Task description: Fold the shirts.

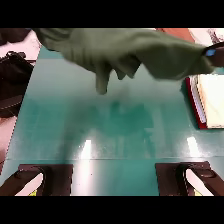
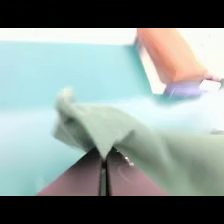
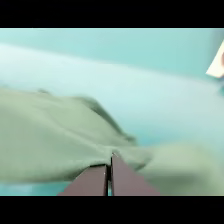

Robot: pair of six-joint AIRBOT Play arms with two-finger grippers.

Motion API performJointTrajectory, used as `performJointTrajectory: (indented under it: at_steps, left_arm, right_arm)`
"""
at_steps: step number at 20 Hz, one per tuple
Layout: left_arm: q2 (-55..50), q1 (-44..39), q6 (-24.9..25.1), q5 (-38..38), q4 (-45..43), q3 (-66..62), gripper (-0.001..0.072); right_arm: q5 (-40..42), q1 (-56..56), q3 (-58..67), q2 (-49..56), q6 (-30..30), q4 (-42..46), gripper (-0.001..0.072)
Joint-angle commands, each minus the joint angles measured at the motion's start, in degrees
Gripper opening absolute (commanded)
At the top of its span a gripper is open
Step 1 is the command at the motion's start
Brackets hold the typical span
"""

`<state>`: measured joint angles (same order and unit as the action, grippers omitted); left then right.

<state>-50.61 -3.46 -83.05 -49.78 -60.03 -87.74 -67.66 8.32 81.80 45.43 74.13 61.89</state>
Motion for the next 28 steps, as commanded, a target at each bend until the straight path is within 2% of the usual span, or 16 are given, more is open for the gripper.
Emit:
performJointTrajectory:
  at_steps: [1, 4, 8, 10, 13, 16, 19, 21, 22, 23, 24, 26, 28]
  left_arm:
    - [6.23, 0.15, 1.05, -2.21, -0.24, -6.43, 0.0023]
    - [8.83, 0.15, 1.03, -4.37, 0.92, -12.61, 0.0023]
    - [9.6, 0.17, 1.14, -3.85, 1.7, -18.6, 0.0022]
    - [8.22, 0.15, 2.08, -4.7, -1.7, -17.75, 0.0022]
    - [0.5, 0.15, 1.88, -12.17, -8.63, -14.43, 0.0023]
    - [-10.32, 0.17, 1.86, -14.62, -8.76, -7.08, 0.0023]
    - [-22.73, 0.17, 0.5, -9.64, -8.87, -1.22, 0.0024]
    - [-30.23, 0.26, -0.48, -8.04, -8.96, -1.25, 0.0026]
    - [-32.59, 0.61, -1.53, -8.07, -8.59, -1.42, 0.0141]
    - [-34.07, 1.4, -3.93, -8.15, -8.57, -1.42, 0.0523]
    - [-34.56, 2.47, -6.38, -8.59, -8.57, -1.42, 0.0622]
    - [-33.97, 5.51, -6.95, -12.76, -8.28, -1.42, 0.0602]
    - [-32.37, 8.46, -3.87, -21.53, -8.61, -0.57, 0.0603]
  right_arm:
    - [-5.9, 3.54, 7.06, -3.91, -0.22, 5.7, 0.0018]
    - [-8.81, 5.9, 10.95, -5.22, -0.15, 5.64, 0.0018]
    - [-13.29, 6.16, 15.87, -2.6, 3.17, 5.6, 0.0018]
    - [-16.22, 5.97, 15.8, 1.03, 5.22, 5.51, 0.0018]
    - [-16.85, 1.03, 9.79, 7.8, 9.33, 5.73, 0.0018]
    - [-13.97, -7.78, 1.14, 16.26, 13.51, 9.05, 0.0017]
    - [-4.61, -16.87, -3.37, 25.44, 16.79, 18.49, 0.0018]
    - [0.37, -19.43, -1.7, 31.43, 16.94, 18.75, 0.0021]
    - [0.72, -19.82, 0.7, 34.4, 16.96, 18.67, 0.0085]
    - [0.28, -19.8, 3.32, 36.72, 16.94, 18.69, 0.0284]
    - [-1.22, -19.3, 6.32, 38.82, 16.92, 18.67, 0.0365]
    - [-5.2, -17.75, 10.49, 40.61, 16.83, 18.53, 0.0365]
    - [-7.65, -16.39, 9.88, 39.06, 13.99, 15.28, 0.0364]
